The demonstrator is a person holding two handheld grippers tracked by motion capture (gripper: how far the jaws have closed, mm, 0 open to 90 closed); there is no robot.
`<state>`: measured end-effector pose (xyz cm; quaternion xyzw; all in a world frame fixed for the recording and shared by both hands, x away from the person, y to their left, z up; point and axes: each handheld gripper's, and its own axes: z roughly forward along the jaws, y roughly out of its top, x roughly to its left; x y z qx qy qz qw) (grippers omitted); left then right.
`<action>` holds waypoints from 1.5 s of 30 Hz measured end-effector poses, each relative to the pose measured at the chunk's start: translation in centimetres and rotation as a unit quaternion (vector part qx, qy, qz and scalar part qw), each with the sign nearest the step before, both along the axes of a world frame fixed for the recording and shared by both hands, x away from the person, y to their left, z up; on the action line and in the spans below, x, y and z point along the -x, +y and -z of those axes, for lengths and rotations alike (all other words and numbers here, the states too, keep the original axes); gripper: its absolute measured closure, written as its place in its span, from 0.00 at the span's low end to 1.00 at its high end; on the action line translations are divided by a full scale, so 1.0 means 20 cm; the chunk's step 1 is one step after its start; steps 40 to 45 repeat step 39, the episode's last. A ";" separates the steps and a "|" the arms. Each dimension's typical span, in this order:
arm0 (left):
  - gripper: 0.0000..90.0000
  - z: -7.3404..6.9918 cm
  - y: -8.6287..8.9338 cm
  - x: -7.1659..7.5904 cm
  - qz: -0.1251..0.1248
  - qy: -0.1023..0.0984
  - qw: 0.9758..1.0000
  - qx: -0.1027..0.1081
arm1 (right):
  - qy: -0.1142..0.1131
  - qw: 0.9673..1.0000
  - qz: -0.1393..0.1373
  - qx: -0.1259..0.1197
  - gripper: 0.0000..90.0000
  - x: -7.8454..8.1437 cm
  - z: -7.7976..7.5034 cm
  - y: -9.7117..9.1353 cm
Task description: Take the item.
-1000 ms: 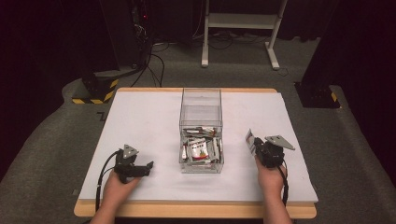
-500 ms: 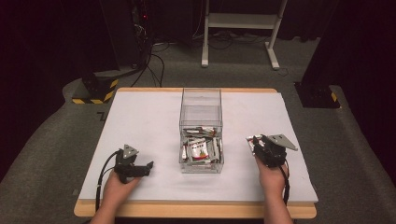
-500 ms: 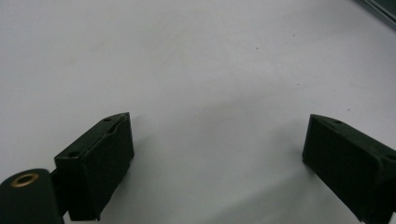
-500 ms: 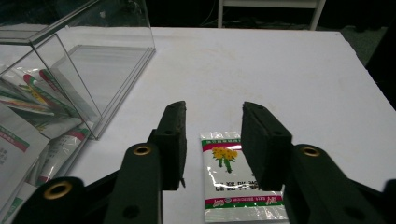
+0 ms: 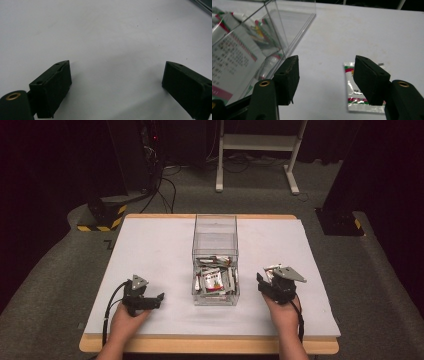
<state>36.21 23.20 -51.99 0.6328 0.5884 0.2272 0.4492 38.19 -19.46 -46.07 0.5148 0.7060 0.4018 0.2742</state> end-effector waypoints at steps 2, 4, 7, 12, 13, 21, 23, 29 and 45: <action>0.10 0.00 0.00 0.00 0.001 0.000 1.000 -0.001 | 0.009 1.000 -0.010 0.008 0.41 0.01 0.03 0.03; 0.10 0.00 0.00 0.00 0.000 0.000 1.000 0.000 | 0.020 1.000 -0.017 0.016 0.41 0.01 0.06 0.05; 0.10 0.00 0.00 0.00 0.001 0.001 1.000 -0.001 | 0.038 0.999 -0.026 0.024 0.41 0.02 0.10 0.09; 0.10 0.00 0.00 0.00 0.001 0.001 1.000 -0.001 | 0.069 0.997 -0.034 0.032 0.39 0.02 0.17 0.13; 0.10 0.00 0.00 0.00 0.001 0.001 1.000 -0.001 | 0.077 0.996 -0.037 0.035 0.38 0.02 0.18 0.14; 0.10 0.00 0.00 0.00 0.003 0.001 1.000 -0.003 | 0.087 0.994 -0.041 0.058 0.35 0.01 0.22 0.18; 0.10 0.00 0.00 0.00 0.003 0.001 1.000 -0.003 | 0.084 0.994 -0.040 0.062 0.34 0.02 0.22 0.18; 0.10 0.00 0.00 0.00 0.003 0.001 1.000 -0.004 | 0.083 0.994 -0.040 0.060 0.34 0.02 0.22 0.18; 0.10 0.00 0.00 0.00 0.000 -0.002 1.000 0.000 | 0.085 0.994 -0.040 0.057 0.34 0.01 0.22 0.17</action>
